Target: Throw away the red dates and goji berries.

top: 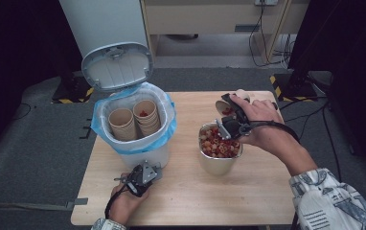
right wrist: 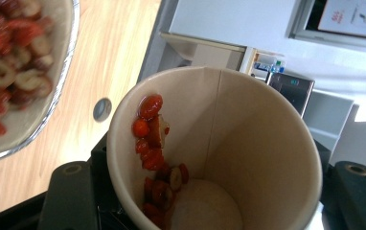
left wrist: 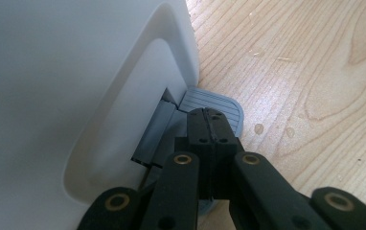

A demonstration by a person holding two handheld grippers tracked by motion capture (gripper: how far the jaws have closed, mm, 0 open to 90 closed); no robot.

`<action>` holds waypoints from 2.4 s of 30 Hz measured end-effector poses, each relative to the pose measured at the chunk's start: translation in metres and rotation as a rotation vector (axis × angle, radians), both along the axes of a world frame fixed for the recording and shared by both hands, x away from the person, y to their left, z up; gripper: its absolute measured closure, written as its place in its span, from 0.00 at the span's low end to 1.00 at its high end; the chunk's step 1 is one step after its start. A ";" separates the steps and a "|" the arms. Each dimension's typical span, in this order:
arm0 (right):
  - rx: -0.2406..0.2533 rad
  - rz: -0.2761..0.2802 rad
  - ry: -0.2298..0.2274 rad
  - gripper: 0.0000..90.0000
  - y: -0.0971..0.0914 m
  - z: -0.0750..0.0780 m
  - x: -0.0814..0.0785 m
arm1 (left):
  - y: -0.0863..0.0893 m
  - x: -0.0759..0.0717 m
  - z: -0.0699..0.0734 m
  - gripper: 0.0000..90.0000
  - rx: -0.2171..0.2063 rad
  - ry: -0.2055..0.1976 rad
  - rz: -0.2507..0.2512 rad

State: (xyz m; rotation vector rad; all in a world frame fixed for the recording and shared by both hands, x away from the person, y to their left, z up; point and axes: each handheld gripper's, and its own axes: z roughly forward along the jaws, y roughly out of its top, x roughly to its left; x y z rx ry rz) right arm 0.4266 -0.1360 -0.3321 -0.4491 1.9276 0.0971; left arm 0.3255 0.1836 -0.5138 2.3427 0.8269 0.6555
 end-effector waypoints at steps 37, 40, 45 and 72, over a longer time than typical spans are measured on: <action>0.568 0.022 0.239 0.37 0.039 0.036 0.019 | 0.001 0.000 0.000 1.00 -0.003 0.005 -0.003; 0.577 0.024 0.243 0.37 0.041 0.037 0.019 | 0.001 0.000 0.000 1.00 -0.004 0.002 -0.003; 0.597 0.025 0.252 0.37 0.043 0.040 0.020 | 0.001 0.000 0.000 1.00 -0.003 0.003 -0.003; 0.746 0.029 0.320 0.37 0.051 0.053 0.024 | 0.001 0.000 0.000 1.00 -0.004 0.003 -0.003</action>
